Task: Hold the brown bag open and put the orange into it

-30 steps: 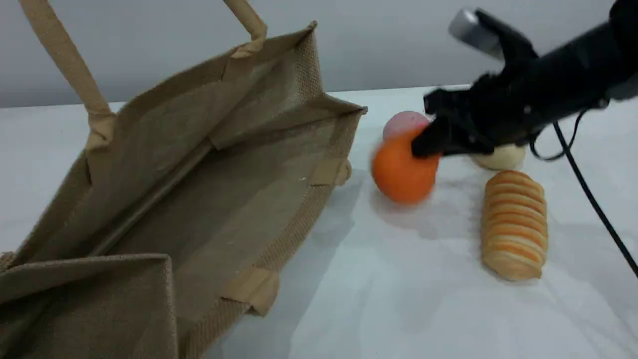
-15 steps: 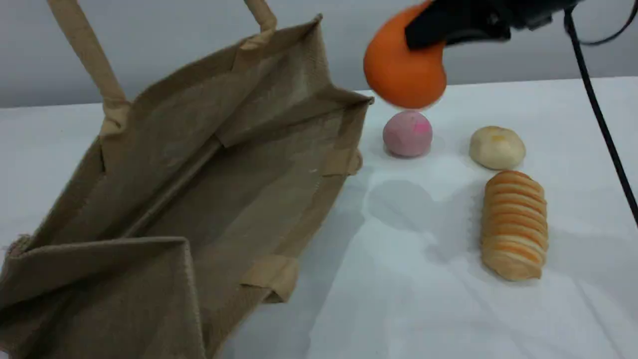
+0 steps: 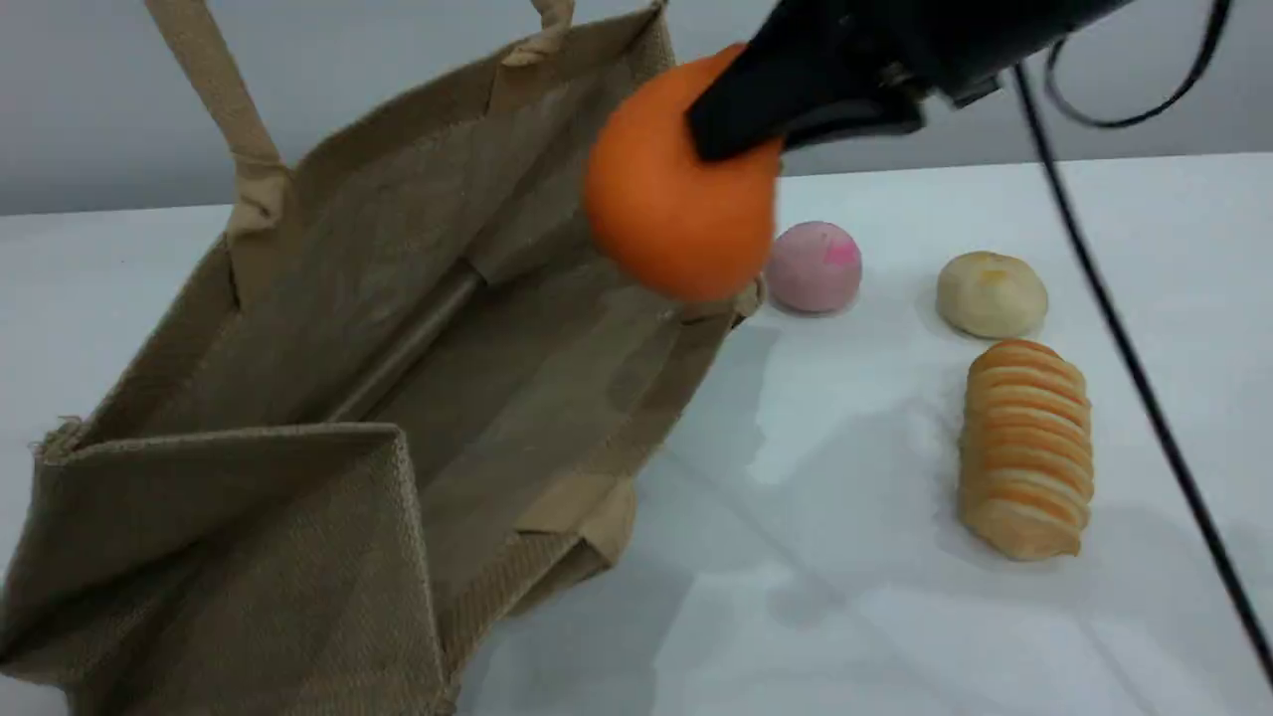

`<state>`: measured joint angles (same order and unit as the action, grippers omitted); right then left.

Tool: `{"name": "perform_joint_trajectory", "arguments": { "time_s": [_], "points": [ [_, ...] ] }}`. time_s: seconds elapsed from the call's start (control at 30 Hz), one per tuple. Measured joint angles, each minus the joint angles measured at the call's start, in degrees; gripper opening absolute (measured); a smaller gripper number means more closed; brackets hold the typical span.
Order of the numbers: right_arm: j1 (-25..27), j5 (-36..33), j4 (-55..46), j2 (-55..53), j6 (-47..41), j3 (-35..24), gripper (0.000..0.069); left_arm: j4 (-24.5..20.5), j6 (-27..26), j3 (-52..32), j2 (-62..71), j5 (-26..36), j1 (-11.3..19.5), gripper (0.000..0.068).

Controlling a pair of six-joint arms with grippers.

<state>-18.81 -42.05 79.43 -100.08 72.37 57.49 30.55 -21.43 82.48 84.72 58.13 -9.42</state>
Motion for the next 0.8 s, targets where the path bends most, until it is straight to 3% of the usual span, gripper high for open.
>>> {"name": "perform_joint_trajectory", "arguments": {
  "time_s": [0.33, 0.47, 0.63, 0.8],
  "points": [
    [-12.1, 11.7, 3.1, -2.4, 1.6, 0.0, 0.0034, 2.6, -0.4, 0.0, 0.0, 0.5, 0.0, 0.0087],
    [-12.1, 12.1, 8.8, -5.5, 5.7, 0.2, 0.0034, 2.6, -0.6, 0.0, 0.0, 1.7, 0.0, 0.0087],
    [-12.1, 7.6, 17.6, -9.3, 11.7, 1.9, 0.0034, 2.6, -0.7, 0.0, 0.0, 1.7, 0.0, 0.0087],
    [-12.1, 7.0, 20.6, -11.0, 12.3, 3.1, 0.0034, 2.5, -0.8, 0.0, 0.0, 1.4, 0.0, 0.0087]
  ]
}}
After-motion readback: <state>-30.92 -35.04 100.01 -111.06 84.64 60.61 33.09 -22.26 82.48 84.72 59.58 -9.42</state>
